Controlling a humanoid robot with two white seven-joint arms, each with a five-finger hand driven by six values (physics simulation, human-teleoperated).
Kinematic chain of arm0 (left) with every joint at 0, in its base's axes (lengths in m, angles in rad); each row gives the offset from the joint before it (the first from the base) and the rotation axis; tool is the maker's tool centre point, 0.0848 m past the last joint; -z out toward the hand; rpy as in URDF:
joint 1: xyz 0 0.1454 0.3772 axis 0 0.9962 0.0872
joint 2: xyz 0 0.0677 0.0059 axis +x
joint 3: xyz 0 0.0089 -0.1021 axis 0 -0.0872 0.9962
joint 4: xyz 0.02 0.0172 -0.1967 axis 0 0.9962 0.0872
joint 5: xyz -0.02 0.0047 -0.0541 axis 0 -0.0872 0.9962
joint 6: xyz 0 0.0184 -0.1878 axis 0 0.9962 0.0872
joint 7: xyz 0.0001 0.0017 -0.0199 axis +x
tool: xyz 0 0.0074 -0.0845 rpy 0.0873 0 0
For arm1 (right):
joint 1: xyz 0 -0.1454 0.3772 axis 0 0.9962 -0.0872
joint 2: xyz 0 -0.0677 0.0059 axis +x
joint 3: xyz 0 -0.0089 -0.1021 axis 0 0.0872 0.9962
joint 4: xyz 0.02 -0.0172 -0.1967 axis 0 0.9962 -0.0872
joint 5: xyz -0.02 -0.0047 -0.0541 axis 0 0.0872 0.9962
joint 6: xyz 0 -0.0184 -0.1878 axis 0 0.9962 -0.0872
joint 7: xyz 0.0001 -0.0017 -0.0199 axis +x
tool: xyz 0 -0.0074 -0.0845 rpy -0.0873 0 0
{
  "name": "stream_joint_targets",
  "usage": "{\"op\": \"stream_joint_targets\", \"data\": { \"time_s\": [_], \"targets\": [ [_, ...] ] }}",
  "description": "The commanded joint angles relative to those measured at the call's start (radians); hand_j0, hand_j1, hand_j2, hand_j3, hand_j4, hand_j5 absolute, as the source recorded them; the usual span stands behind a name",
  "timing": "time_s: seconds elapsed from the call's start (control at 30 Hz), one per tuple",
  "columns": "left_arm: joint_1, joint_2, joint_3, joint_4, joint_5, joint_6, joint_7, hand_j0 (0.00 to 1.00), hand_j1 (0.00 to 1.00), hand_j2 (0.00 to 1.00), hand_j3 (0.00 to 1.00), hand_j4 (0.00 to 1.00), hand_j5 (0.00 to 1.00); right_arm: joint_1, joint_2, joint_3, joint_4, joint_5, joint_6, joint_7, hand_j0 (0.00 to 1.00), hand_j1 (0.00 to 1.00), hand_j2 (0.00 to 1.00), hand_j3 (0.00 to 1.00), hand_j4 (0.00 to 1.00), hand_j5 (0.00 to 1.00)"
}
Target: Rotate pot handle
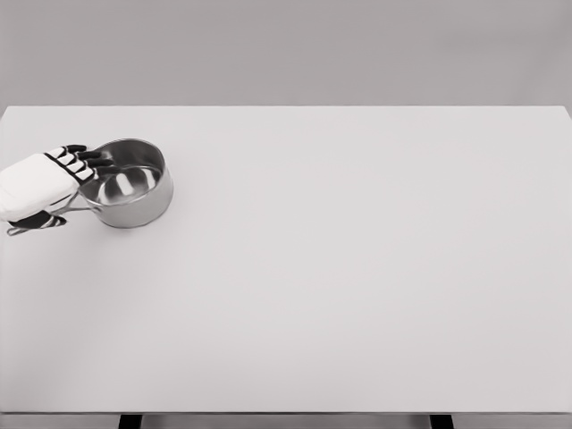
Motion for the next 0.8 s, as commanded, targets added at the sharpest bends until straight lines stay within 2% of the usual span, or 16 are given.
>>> {"op": "stream_joint_targets", "data": {
  "time_s": [0.0, 0.37, 0.77],
  "targets": [
    [0.000, 0.001, 0.006, 0.007, 0.005, 0.001, 0.001, 1.00, 1.00, 1.00, 1.00, 1.00, 1.00, 0.000, 0.000, 0.000, 0.000, 0.000, -0.001, 0.000, 1.00, 1.00, 1.00, 1.00, 1.00, 1.00],
    [-0.005, 0.003, 0.008, 0.047, 0.002, 0.001, -0.001, 1.00, 1.00, 1.00, 1.00, 1.00, 1.00, 0.000, 0.000, 0.000, 0.000, 0.000, 0.001, 0.000, 1.00, 1.00, 1.00, 1.00, 1.00, 1.00],
    [-0.006, 0.001, 0.057, 0.067, -0.003, 0.001, -0.001, 1.00, 1.00, 1.00, 1.00, 1.00, 1.00, 0.000, 0.000, 0.000, 0.000, 0.000, 0.001, 0.000, 1.00, 1.00, 1.00, 1.00, 1.00, 1.00]
  ]
}}
